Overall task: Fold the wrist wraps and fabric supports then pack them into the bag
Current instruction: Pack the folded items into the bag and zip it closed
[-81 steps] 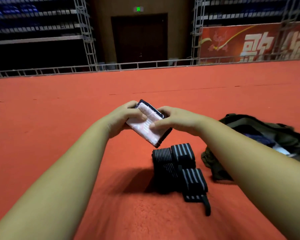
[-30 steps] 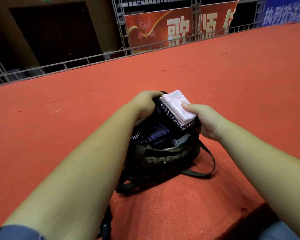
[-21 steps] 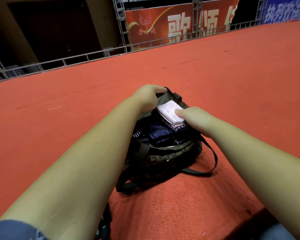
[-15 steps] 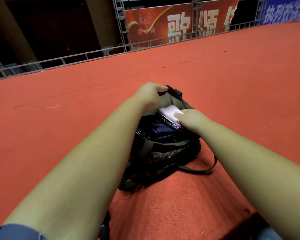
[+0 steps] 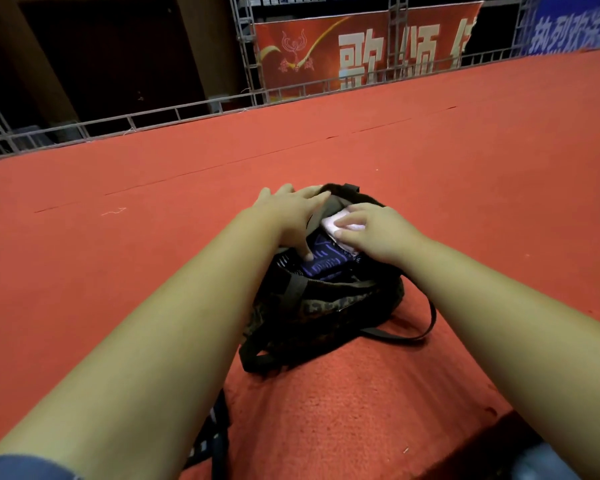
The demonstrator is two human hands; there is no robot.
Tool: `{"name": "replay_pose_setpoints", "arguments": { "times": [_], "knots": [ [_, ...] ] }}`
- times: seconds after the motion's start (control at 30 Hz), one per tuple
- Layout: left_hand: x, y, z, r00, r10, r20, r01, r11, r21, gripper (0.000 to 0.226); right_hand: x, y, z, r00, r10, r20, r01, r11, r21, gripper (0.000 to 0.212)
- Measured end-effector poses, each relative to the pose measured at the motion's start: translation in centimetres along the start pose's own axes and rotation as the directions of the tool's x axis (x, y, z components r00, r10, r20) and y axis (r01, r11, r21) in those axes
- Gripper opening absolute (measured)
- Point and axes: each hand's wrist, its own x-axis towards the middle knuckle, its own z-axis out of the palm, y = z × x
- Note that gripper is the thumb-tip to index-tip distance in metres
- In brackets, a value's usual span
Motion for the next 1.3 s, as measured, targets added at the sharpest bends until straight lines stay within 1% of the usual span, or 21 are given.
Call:
{"name": "replay_pose_setpoints", "arguments": {
  "times": [0.03, 0.07, 0.13, 0.2, 0.23, 0.27, 0.33, 0.37, 0.43, 0.5, 0.57, 0.6, 0.7, 0.77, 0.83, 0.9, 0.97, 1.07, 1.13, 1.2, 1.3],
  "knots": [
    [0.0, 0.0, 0.2, 1.000, 0.003, -0.015, -0.003, 0.999, 0.034, 0.139, 0.2, 0.1, 0.5, 1.000, 0.014, 0.018, -0.013, 0.999, -0.044, 0.057],
    [-0.1, 0.0, 0.3, 1.000, 0.005, -0.030, -0.003, 0.998, 0.057, 0.138, 0.3, 0.0, 0.9, 0.999, 0.029, 0.036, -0.026, 0.996, -0.080, 0.056],
    [-0.3, 0.0, 0.5, 0.999, 0.003, -0.051, 0.000, 0.998, 0.063, 0.134, 0.3, -0.3, 1.4, 0.998, 0.042, 0.044, -0.037, 0.993, -0.113, 0.044],
    [-0.6, -0.1, 0.5, 0.998, -0.013, -0.065, 0.014, 1.000, 0.013, 0.126, 0.2, -0.8, 1.4, 0.998, 0.057, 0.034, -0.053, 0.994, -0.093, 0.037],
    [-0.7, -0.4, 0.6, 0.996, -0.024, -0.082, 0.022, 0.999, -0.029, 0.116, 0.3, -0.9, 1.3, 0.998, 0.061, 0.028, -0.059, 0.996, -0.069, 0.032],
    [-0.8, -0.7, 0.6, 0.993, -0.035, -0.114, 0.026, 0.997, -0.079, 0.102, 0.4, -1.0, 1.0, 0.998, 0.068, 0.017, -0.068, 0.997, -0.036, 0.029],
    [-1.4, -1.6, 0.6, 0.978, -0.059, -0.200, 0.023, 0.984, -0.176, 0.074, 0.1, -1.5, 0.3, 0.998, 0.057, -0.023, -0.056, 0.998, 0.021, 0.029],
    [-1.8, -2.0, 0.5, 0.969, -0.077, -0.236, 0.026, 0.977, -0.210, 0.068, -0.1, -1.8, 0.0, 0.998, 0.043, -0.047, -0.041, 0.998, 0.039, 0.029],
    [-2.6, -2.7, 0.4, 0.951, -0.124, -0.283, 0.056, 0.970, -0.237, 0.071, -0.4, -2.2, -0.4, 0.995, 0.022, -0.095, -0.016, 0.998, 0.067, 0.030],
    [-3.4, -3.2, 0.1, 0.930, -0.196, -0.310, 0.126, 0.965, -0.232, 0.080, -0.9, -2.9, -0.7, 0.991, 0.020, -0.135, -0.005, 0.994, 0.113, 0.029],
    [-4.3, -3.7, -0.4, 0.922, -0.268, -0.281, 0.197, 0.946, -0.259, 0.087, -1.6, -4.4, -0.9, 0.985, 0.008, -0.173, 0.017, 0.990, 0.143, 0.029],
    [-4.8, -4.0, -0.7, 0.924, -0.292, -0.248, 0.220, 0.934, -0.280, 0.087, -2.1, -5.5, -1.0, 0.983, -0.001, -0.186, 0.030, 0.987, 0.156, 0.029],
    [-6.7, -5.1, -1.1, 0.934, -0.308, -0.181, 0.245, 0.921, -0.303, 0.074, -4.0, -9.0, -0.8, 0.969, -0.022, -0.245, 0.077, 0.973, 0.218, 0.030],
    [-8.6, -5.9, -1.0, 0.935, -0.319, -0.154, 0.245, 0.896, -0.371, 0.066, -5.4, -11.3, -0.3, 0.959, -0.028, -0.283, 0.105, 0.960, 0.258, 0.029],
    [-10.6, -7.2, -0.3, 0.930, -0.342, -0.136, 0.253, 0.861, -0.441, 0.058, -6.7, -13.5, 0.5, 0.955, -0.047, -0.292, 0.137, 0.945, 0.296, 0.028],
    [-12.8, -8.5, 0.8, 0.919, -0.374, -0.122, 0.279, 0.838, -0.469, 0.052, -7.9, -15.6, 1.5, 0.955, -0.076, -0.286, 0.168, 0.935, 0.313, 0.027],
    [-15.4, -9.7, 2.2, 0.908, -0.411, -0.085, 0.320, 0.809, -0.492, 0.049, -9.2, -17.5, 2.7, 0.956, -0.114, -0.272, 0.199, 0.930, 0.308, 0.026],
    [-19.7, -11.1, 5.1, 0.888, -0.459, 0.008, 0.395, 0.755, -0.524, 0.042, -11.0, -19.8, 5.1, 0.949, -0.201, -0.244, 0.272, 0.914, 0.302, 0.024],
    [-22.4, -12.0, 7.1, 0.871, -0.487, 0.072, 0.442, 0.710, -0.548, 0.038, -12.1, -21.1, 6.8, 0.946, -0.257, -0.199, 0.308, 0.906, 0.292, 0.023],
    [-24.9, -12.6, 8.8, 0.848, -0.513, 0.136, 0.496, 0.675, -0.546, 0.031, -12.9, -22.1, 8.7, 0.955, -0.273, -0.113, 0.294, 0.914, 0.278, 0.023],
    [-28.2, -12.6, 10.9, 0.807, -0.544, 0.231, 0.566, 0.599, -0.567, 0.025, -14.0, -23.6, 11.1, 0.974, -0.226, 0.015, 0.216, 0.948, 0.233, 0.025]
  ]
}}
